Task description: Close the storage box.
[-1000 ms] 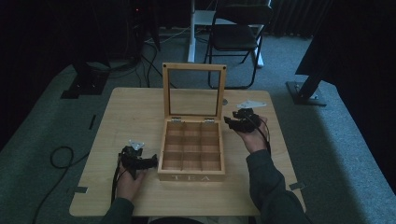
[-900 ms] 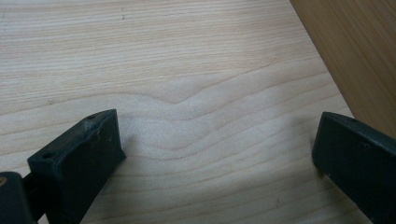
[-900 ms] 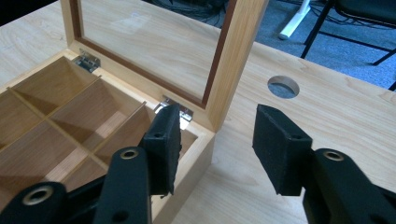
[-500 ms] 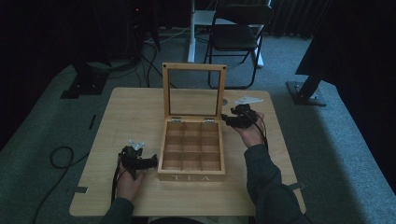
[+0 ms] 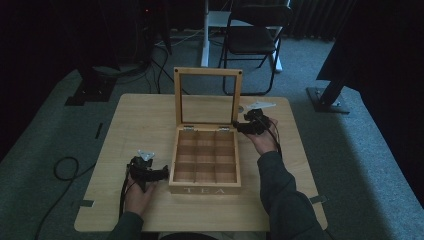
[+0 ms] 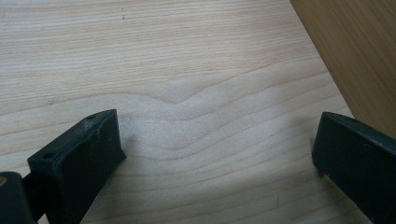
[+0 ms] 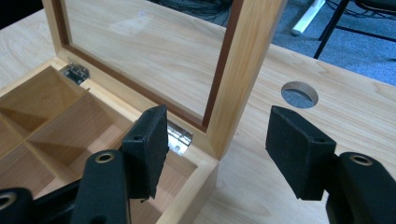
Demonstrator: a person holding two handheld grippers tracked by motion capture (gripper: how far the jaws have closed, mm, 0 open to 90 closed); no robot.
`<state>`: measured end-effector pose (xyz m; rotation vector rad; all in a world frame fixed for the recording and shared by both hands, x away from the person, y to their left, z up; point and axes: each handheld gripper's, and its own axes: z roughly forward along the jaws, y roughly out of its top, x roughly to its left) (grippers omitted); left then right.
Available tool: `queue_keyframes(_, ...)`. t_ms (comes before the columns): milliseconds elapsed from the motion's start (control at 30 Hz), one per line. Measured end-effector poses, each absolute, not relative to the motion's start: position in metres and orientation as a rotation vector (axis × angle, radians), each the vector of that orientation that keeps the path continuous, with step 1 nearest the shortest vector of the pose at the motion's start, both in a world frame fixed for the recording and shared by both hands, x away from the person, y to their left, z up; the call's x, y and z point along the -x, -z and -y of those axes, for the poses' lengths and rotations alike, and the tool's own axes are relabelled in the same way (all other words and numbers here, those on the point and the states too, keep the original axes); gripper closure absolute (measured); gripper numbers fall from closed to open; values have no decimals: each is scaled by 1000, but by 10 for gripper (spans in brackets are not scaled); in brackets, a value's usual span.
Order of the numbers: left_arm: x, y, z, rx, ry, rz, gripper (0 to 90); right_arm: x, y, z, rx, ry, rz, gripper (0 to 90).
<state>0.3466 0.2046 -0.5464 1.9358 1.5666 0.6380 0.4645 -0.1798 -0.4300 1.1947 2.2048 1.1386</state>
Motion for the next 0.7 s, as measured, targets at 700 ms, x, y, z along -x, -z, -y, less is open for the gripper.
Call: queue_keyframes(700, -347, 546, -205, -1935, -638, -1567, 16, -497, 410, 169, -1204, -1184, -2157, 363)
